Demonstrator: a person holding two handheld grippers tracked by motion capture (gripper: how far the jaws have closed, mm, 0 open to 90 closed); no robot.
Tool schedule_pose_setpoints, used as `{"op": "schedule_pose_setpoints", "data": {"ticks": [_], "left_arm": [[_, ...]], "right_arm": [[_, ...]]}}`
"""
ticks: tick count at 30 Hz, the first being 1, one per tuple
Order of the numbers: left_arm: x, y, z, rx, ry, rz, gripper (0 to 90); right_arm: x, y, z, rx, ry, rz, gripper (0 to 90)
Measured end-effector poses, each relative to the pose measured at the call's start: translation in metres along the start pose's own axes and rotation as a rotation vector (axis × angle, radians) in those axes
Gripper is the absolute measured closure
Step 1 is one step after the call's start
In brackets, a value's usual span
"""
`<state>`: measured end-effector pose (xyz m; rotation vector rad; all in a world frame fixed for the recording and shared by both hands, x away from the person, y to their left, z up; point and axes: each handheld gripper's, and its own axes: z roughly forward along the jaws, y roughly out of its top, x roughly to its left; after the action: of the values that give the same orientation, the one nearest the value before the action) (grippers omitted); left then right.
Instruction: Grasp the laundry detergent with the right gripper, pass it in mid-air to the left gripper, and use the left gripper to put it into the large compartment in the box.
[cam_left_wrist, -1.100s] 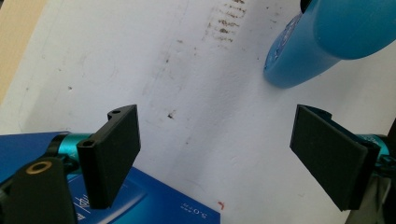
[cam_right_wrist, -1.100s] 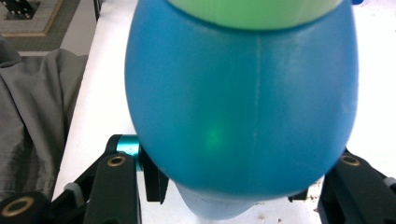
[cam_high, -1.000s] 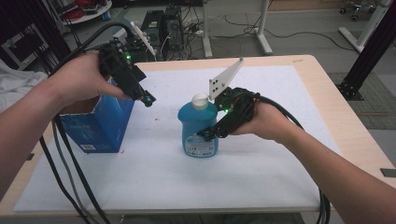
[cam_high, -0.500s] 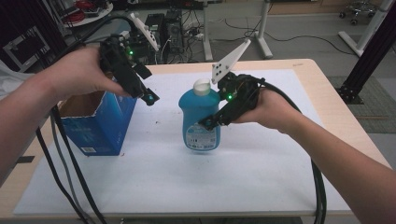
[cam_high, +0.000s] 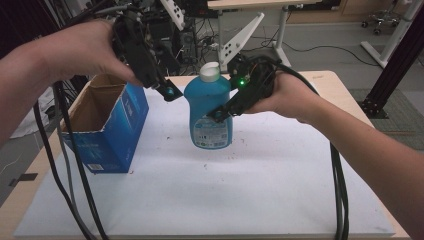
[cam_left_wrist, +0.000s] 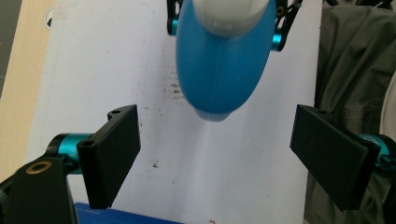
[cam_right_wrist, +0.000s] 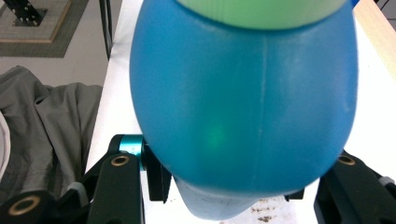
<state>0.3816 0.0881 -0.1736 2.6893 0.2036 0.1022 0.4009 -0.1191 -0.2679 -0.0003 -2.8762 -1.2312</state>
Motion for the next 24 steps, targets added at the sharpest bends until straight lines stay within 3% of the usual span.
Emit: {"op": "schedule_pose_setpoints", "data": {"ticks": [11,18,24], "left_arm": [[0.006,0.02,0.008,0.031,-0.031,0.027,16.2],[0.007,0.03,0.018,0.061,-0.045,0.071,16.2],[0.006,0.035,0.024,0.049,-0.062,0.066,16.2]], "right_arm": [[-0.001,0.013,-0.004,0.006,-0.008,-0.01,47.3],[0.0,0.015,0.0,0.013,-0.001,-0.015,47.4],[-0.001,0.016,0.001,0.015,0.0,-0.011,47.4]]}}
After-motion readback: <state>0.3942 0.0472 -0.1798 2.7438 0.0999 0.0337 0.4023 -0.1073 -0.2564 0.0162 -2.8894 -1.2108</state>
